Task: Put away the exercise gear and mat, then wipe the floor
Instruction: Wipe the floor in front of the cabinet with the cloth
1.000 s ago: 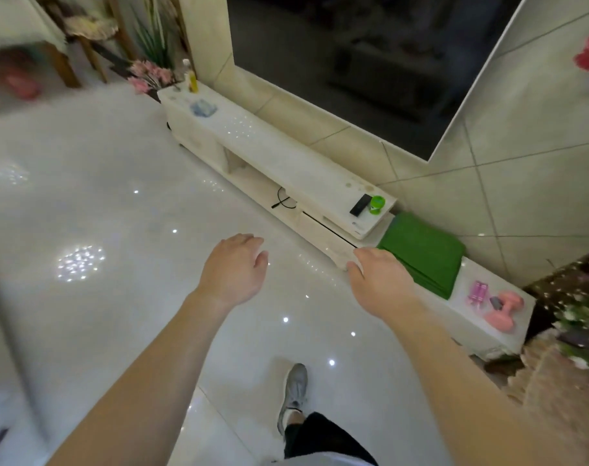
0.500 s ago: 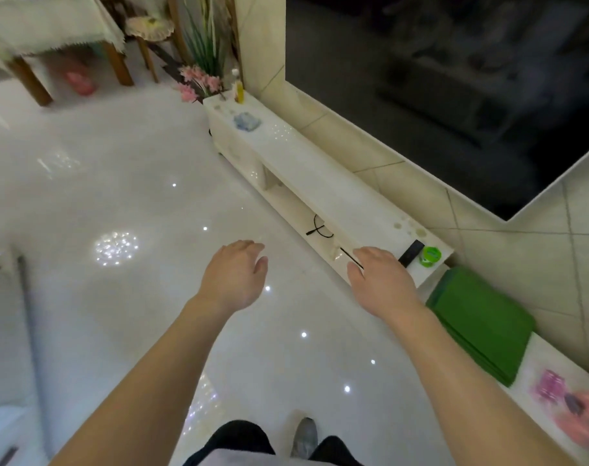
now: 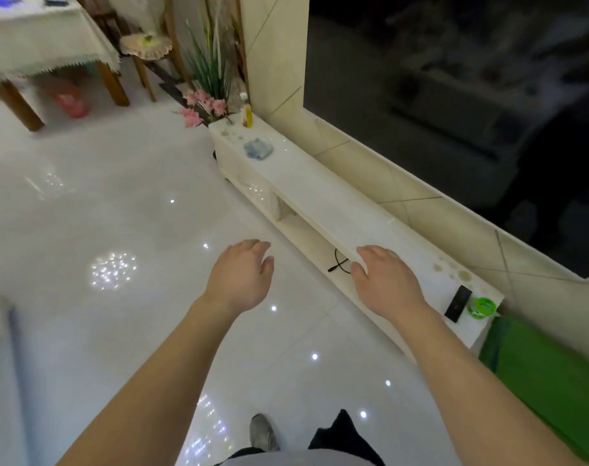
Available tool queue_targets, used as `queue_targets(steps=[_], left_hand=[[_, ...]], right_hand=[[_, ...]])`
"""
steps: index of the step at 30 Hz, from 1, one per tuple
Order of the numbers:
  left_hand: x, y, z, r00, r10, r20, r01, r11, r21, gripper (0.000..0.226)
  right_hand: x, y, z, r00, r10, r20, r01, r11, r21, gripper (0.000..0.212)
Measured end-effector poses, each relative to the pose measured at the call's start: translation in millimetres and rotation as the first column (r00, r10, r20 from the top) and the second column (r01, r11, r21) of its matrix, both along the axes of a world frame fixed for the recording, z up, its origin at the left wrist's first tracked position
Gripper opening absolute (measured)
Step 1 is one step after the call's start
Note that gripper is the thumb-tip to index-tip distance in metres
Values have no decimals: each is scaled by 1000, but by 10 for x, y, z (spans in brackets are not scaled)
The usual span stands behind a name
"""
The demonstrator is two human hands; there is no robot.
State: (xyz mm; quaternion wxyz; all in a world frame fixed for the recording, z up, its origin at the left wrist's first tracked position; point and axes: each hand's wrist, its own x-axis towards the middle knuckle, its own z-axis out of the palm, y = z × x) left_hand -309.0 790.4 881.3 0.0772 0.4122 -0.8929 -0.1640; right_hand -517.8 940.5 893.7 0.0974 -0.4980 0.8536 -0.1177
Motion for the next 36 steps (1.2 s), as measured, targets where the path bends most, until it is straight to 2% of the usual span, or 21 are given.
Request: queue_targets(steps=[9,27,36], left_hand=[[-74,-1463,-1,1000,1,30,-2,999,33,43],[-933,-4447,-18,997,23,74,-28,997,68,44],[-1010,-6083,-138,994,-94,62,90,994,65,43]], right_hand=[[-100,-1416,-76,999,-27,26,25,999,40,41],[-995,-4499,-181,999,17,50,-21,996,86,48],[-904,-5919,-282,994,-101,48,96,991,97,45]])
